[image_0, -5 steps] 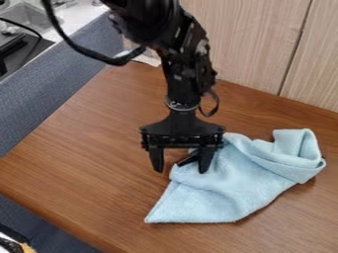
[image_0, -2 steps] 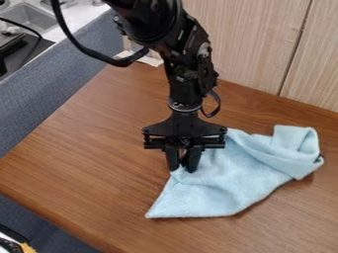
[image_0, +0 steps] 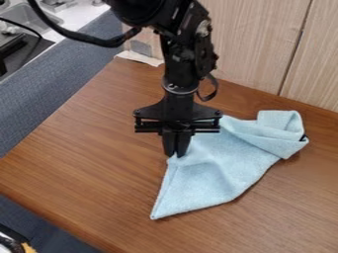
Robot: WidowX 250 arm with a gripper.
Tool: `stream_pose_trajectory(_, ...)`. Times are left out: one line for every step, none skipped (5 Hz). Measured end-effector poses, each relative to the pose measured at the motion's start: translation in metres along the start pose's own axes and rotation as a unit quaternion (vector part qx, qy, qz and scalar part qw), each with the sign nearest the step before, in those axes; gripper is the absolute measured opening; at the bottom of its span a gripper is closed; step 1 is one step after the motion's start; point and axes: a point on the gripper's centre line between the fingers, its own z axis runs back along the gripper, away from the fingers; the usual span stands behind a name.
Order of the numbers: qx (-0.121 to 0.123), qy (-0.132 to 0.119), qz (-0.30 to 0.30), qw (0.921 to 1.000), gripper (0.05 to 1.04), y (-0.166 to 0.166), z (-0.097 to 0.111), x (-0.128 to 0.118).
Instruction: Unfold the cloth from top left to bottom right
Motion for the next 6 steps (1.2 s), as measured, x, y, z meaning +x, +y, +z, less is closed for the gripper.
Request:
stream_pose_trajectory(-0.015,-0.015,-0.03,0.9993,0.067,-0.019,0.017,-0.011)
stream_pose_trajectory(-0.038,-0.021,-0.071,0.9965,0.067,-0.044,0.027,-0.027)
stream_pose_trajectory(-0.059,-0.026,-0.12,0.9907,0.067,-0.073,0.035,-0.049)
stream_pose_trajectory(-0.071,-0.022,-0.157,0.9847,0.067,-0.092,0.035,-0.073)
stream_pose_trajectory(-0.063,-0.015,-0.188,0.98,0.067,-0.104,0.023,-0.094)
stream_pose_trajectory(-0.051,-0.002,-0.206,0.9773,0.084,-0.111,0.008,-0.111)
